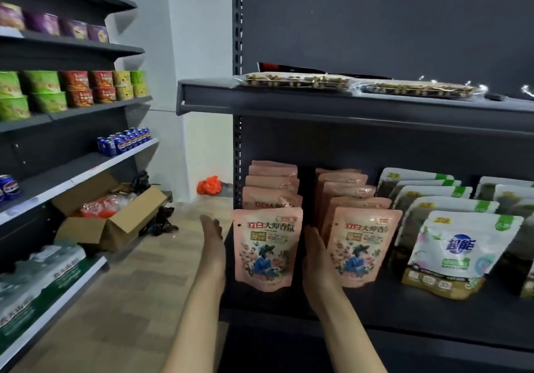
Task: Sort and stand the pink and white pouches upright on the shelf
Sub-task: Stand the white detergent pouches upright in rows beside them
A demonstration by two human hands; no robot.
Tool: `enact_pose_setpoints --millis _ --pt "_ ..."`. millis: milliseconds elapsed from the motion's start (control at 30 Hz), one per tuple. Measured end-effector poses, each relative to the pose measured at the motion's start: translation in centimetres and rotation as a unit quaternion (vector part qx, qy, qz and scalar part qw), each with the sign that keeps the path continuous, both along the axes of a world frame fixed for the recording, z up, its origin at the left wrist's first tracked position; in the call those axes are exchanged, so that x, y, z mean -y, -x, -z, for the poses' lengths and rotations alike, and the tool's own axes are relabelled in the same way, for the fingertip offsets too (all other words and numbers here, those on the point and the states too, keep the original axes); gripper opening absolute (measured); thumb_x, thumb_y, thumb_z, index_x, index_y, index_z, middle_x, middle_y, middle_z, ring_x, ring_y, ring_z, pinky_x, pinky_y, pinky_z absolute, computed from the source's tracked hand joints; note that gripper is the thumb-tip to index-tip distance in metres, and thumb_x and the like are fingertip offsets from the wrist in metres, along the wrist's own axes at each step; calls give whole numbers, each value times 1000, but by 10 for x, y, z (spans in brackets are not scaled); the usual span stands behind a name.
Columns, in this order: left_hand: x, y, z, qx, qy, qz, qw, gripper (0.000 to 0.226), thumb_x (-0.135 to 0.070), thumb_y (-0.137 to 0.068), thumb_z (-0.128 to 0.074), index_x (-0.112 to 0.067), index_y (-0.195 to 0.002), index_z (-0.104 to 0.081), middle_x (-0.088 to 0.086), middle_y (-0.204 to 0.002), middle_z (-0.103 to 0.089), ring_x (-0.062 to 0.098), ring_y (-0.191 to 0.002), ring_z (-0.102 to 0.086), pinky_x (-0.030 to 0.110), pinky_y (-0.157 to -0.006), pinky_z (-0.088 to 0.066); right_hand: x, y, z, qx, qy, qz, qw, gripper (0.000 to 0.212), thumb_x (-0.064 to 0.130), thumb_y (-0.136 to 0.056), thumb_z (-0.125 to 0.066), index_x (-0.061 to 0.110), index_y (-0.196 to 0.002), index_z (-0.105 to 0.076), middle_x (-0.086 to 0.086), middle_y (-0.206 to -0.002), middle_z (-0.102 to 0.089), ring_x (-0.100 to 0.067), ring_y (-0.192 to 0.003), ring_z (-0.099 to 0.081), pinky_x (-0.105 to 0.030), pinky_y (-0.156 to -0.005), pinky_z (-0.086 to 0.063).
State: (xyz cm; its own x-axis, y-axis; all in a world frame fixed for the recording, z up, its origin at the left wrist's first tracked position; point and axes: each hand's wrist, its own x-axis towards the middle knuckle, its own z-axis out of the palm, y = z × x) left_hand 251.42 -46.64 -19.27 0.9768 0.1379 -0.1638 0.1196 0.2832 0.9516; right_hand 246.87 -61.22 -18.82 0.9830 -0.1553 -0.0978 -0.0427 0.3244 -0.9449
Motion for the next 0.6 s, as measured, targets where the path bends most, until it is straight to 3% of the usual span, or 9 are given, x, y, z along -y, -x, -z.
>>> enact_pose_setpoints --millis 67,100,200,267,333,400,533,600 --pt "2 -5 16 -22 33 28 999 81 -71 -85 -2 -26 -148 -22 1 -153 -31 24 -139 -33 46 -112 -30 -6 -8 15 -19 -29 -3 999 35 37 -102 -25 28 -111 -57 14 -95 -62 -3 -90 -59 -20 -83 -44" --pt "2 -6 20 -20 53 42 998 81 -70 -86 -2 -22 -145 -30 3 -145 -42 25 -132 -42 44 -106 -37 -8 -12 23 -30 -38 4 999 36 39 -102 -24 30 -102 -59 13 -89 -63 -2 -81 -60 -21 -75 -47" --pt "10 -6 20 -14 55 75 996 66 -59 -93 -3 -26 -109 -58 3 -102 -63 23 -102 -57 37 -87 -44 -13 -21 32 -52 -59 26 997 45 46 -100 -21 28 -107 -61 3 -109 -66 -11 -90 -63 -30 -82 -49" --pt "14 -8 19 -12 48 98 994 63 -57 -94 -5 -30 -89 -61 3 -96 -63 22 -96 -57 37 -90 -43 -16 -24 27 -67 -82 17 994 55 50 -99 -19 20 -122 -59 -9 -124 -62 -23 -109 -61 -38 -95 -47" --pt "13 -12 21 -13 42 113 993 62 -56 -95 -6 -30 -92 -62 5 -104 -64 23 -101 -59 38 -93 -44 -18 -26 22 -87 -95 13 992 59 50 -99 -18 14 -129 -54 -11 -129 -58 -31 -123 -52 -40 -98 -40" --pt "13 -23 29 -8 43 129 991 64 -57 -94 -6 -28 -104 -62 7 -110 -66 24 -105 -62 38 -88 -50 -18 -31 23 -78 -88 12 993 57 49 -100 -18 16 -126 -56 -9 -120 -63 -29 -115 -57 -39 -93 -43" --pt "13 -34 39 6 25 161 987 61 -50 -98 -10 -22 -104 -64 -7 -81 -74 9 -73 -71 25 -60 -55 -17 -41 31 -64 -56 20 996 46 47 -100 -24 29 -99 -66 -1 -97 -72 -19 -93 -65 -40 -90 -49" --pt "15 -36 37 1 26 170 985 59 -44 -101 -15 -13 -108 -65 -4 -79 -74 6 -61 -70 20 -49 -54 -15 -44 35 -69 -54 24 996 44 46 -100 -27 30 -90 -67 3 -84 -74 -18 -88 -65 -36 -83 -51"
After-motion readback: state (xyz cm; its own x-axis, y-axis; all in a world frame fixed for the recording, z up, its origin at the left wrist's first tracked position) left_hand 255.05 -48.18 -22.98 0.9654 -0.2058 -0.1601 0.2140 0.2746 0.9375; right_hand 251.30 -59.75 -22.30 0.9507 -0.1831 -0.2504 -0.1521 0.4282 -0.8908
